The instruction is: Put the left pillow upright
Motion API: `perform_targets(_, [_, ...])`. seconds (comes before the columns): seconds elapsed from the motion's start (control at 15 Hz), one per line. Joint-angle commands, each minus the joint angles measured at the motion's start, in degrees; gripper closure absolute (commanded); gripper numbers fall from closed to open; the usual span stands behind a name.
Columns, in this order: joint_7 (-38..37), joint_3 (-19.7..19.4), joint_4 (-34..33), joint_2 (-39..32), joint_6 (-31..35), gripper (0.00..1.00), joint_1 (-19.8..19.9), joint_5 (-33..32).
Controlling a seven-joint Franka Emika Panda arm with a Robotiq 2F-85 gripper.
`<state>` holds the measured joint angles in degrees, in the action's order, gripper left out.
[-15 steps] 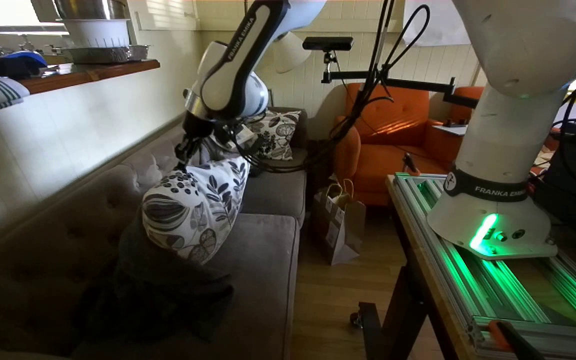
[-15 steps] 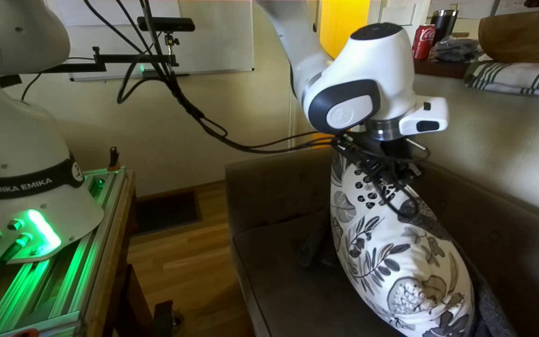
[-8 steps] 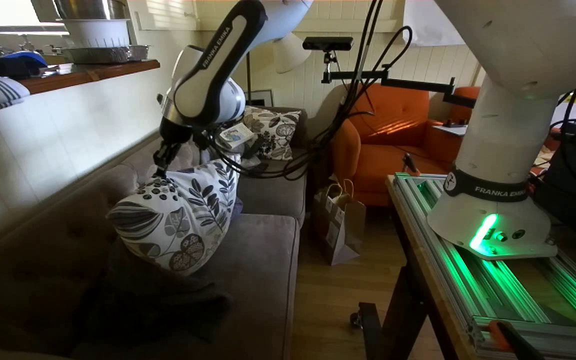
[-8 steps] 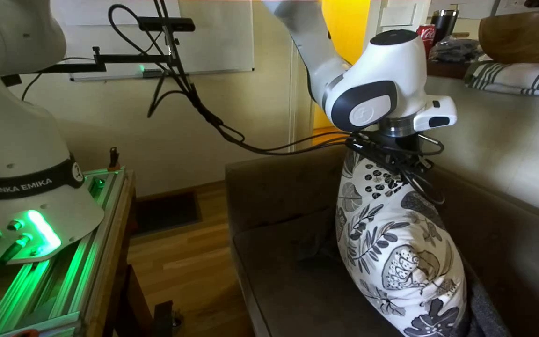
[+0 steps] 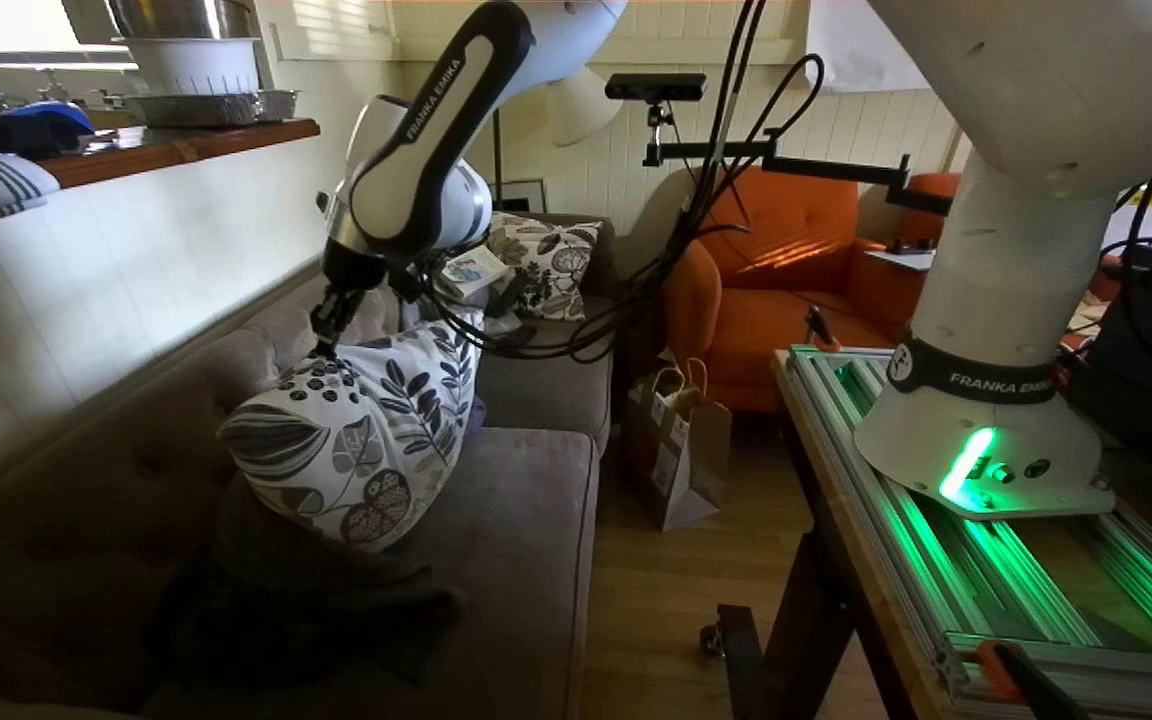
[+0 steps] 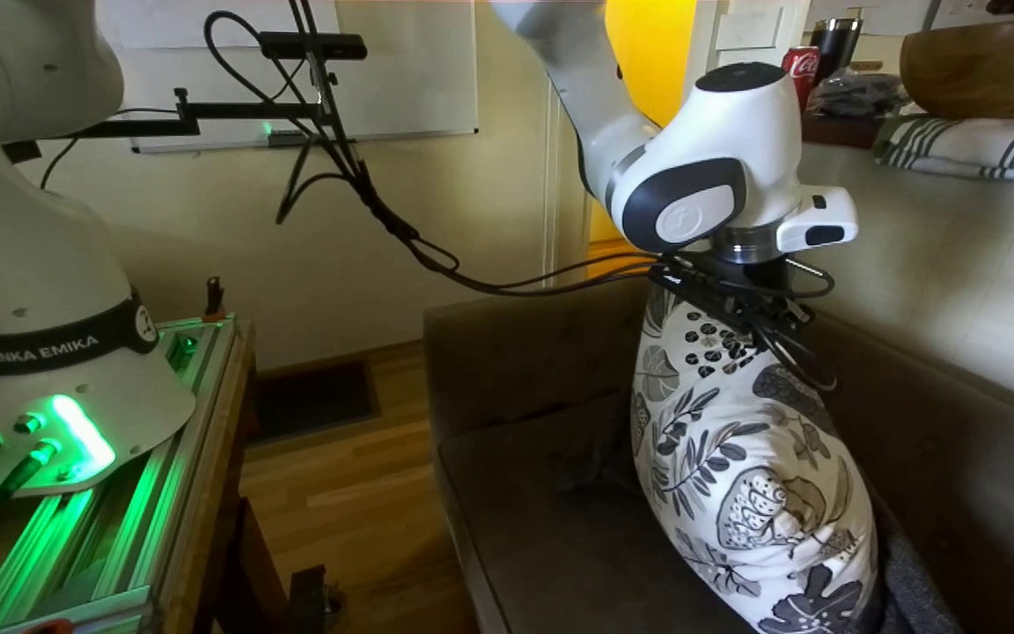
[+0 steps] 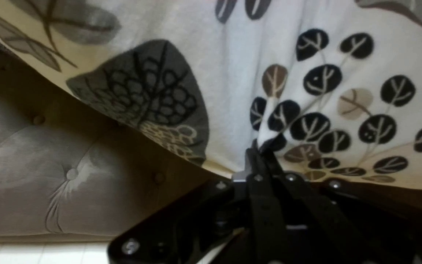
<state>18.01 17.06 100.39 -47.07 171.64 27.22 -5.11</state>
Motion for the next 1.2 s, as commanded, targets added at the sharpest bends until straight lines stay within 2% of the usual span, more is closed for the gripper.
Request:
perform_targets(0.0, [5.3,-2.2,-12.1,-5.3,-3.9,0.98,-3.3,-1.4])
perform_targets(0.33, [15.5,-4.0,-26.2,-10.4,-14.8,0.98,-7.4,-2.9])
perform_targets(0.47, [19.0,-5.3,-31.5,-13.5,-17.0,0.98,-9.4,-3.1])
perform_targets(0.67, [20.7,-7.4,-38.9,-18.6,-14.0,0.98,-11.9,-2.2])
perform_targets(0.87, [19.3,-7.7,-45.9,-23.6,-8.9,0.98,-13.0,-1.1])
perform_targets(0.93, [19.3,-7.7,-36.8,-18.8,-11.4,0.97,-11.9,-1.3])
perform_targets(1.13, [19.2,-7.6,-41.1,-22.1,-10.0,0.97,-12.3,-1.4])
